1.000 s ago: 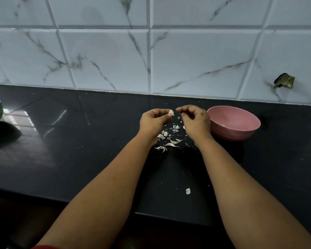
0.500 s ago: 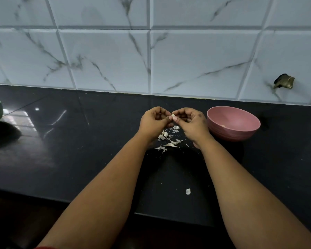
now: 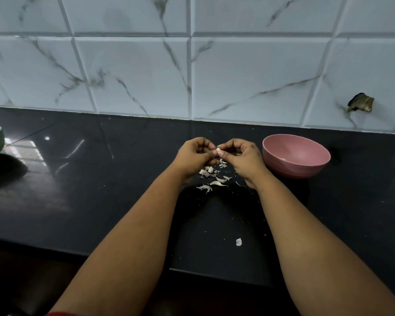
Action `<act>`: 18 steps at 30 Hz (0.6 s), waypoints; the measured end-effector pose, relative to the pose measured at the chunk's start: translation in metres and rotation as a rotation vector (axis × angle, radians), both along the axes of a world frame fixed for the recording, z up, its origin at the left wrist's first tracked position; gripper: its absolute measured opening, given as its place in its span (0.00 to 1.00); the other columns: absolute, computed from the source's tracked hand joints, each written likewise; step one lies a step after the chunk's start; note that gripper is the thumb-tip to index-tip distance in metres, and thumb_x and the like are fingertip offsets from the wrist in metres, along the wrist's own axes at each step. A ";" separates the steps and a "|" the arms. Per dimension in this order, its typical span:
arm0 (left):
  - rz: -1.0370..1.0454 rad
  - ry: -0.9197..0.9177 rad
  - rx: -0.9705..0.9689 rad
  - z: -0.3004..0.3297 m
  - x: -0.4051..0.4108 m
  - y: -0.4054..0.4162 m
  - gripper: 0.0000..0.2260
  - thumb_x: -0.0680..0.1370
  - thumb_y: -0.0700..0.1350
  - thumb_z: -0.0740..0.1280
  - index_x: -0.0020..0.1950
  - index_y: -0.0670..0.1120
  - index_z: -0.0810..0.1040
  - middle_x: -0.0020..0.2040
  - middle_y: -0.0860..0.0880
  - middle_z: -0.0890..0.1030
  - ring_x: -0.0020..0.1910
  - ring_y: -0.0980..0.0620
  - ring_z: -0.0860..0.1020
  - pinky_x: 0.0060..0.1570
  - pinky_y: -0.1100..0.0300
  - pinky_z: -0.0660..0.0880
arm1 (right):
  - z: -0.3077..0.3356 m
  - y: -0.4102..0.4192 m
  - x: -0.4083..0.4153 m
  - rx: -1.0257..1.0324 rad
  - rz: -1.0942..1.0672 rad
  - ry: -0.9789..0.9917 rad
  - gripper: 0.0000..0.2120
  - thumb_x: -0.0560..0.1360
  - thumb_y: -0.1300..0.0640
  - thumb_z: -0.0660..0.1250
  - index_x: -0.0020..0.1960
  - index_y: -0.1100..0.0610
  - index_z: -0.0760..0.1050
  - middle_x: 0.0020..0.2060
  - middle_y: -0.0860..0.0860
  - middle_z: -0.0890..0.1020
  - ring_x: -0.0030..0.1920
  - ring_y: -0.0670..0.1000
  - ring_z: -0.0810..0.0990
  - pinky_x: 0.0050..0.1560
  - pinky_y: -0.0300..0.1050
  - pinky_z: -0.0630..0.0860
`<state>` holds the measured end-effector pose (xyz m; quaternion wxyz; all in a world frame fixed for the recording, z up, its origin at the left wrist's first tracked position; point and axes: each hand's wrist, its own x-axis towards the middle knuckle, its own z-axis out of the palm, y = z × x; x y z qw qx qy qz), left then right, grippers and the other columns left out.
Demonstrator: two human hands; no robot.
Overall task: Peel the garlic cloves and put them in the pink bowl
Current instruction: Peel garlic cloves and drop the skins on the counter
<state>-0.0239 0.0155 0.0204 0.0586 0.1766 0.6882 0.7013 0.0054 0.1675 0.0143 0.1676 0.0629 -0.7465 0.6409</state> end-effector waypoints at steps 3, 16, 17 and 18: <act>-0.018 -0.010 -0.011 0.000 0.000 -0.002 0.05 0.77 0.31 0.67 0.44 0.40 0.75 0.37 0.44 0.79 0.33 0.54 0.83 0.41 0.64 0.81 | -0.001 0.001 -0.001 0.000 0.014 -0.003 0.06 0.71 0.68 0.73 0.43 0.58 0.80 0.43 0.53 0.84 0.43 0.46 0.83 0.46 0.37 0.79; 0.143 0.157 -0.202 -0.004 0.004 0.012 0.07 0.81 0.37 0.64 0.45 0.45 0.73 0.42 0.49 0.79 0.37 0.57 0.82 0.46 0.60 0.82 | -0.002 -0.004 -0.004 -0.019 -0.071 0.018 0.10 0.74 0.67 0.70 0.44 0.53 0.78 0.37 0.51 0.80 0.39 0.47 0.79 0.44 0.40 0.78; 0.141 0.159 -0.191 -0.004 0.004 0.013 0.06 0.81 0.37 0.63 0.46 0.44 0.73 0.42 0.49 0.79 0.35 0.59 0.82 0.45 0.61 0.82 | -0.002 -0.003 -0.005 -0.031 -0.089 0.019 0.10 0.74 0.67 0.70 0.44 0.52 0.78 0.37 0.51 0.80 0.41 0.49 0.79 0.45 0.43 0.78; 0.135 0.155 -0.181 -0.003 0.005 0.013 0.05 0.82 0.37 0.63 0.47 0.44 0.73 0.43 0.48 0.79 0.34 0.60 0.82 0.44 0.62 0.81 | -0.002 -0.002 -0.006 -0.045 -0.105 0.017 0.10 0.74 0.67 0.69 0.44 0.52 0.79 0.38 0.53 0.81 0.42 0.51 0.80 0.47 0.46 0.78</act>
